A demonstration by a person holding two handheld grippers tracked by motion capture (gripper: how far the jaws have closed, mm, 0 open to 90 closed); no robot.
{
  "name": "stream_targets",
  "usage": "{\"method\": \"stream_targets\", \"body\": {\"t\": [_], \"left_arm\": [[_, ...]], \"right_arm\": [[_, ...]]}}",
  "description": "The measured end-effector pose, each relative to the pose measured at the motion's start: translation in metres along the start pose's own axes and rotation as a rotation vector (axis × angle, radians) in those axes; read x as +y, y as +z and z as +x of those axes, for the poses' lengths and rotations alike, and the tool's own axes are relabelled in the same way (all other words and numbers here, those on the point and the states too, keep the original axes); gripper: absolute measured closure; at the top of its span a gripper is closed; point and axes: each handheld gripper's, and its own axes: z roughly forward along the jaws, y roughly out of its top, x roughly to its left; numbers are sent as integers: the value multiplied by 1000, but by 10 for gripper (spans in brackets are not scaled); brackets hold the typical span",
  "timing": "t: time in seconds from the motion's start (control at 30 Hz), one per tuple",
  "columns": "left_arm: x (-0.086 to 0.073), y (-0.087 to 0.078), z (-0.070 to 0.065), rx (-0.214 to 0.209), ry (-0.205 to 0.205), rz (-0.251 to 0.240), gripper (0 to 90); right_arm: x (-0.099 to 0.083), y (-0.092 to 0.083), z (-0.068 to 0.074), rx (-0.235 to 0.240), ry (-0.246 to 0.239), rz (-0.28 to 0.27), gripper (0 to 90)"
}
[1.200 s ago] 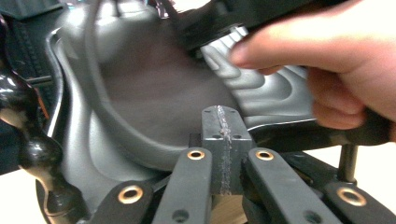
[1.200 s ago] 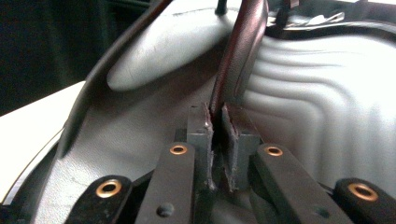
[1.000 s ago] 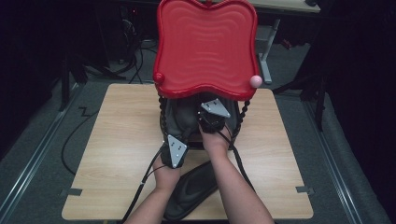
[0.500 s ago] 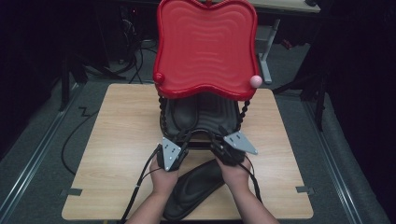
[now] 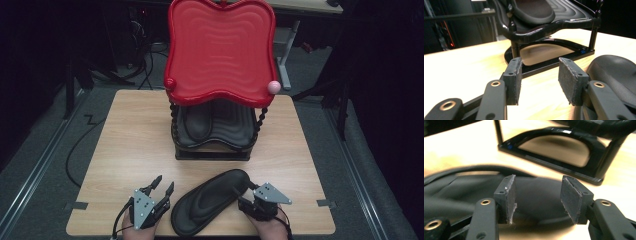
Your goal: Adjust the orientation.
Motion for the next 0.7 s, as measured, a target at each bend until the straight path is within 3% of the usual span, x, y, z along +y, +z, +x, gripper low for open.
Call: {"method": "stream_targets", "body": {"t": [0.17,0.3,0.4,0.57,0.7], "left_arm": [[-1,1,2,-10,9,-8,525],[-5,0,7,1,6,1,525],[-4,-4,13,16,-13,-7,525],[-5,-6,18,26,-41,-8,523],[-3,-5,15,17,-32,-11,523]], "right_arm": [[0,0,9,11,-37,10,475],[3,14,3,5,-12,37,475],[0,9,0,-1,0,35,479],[-1,-8,0,66,16,0,461],[-2,-9,10,161,-14,26,392]]}}
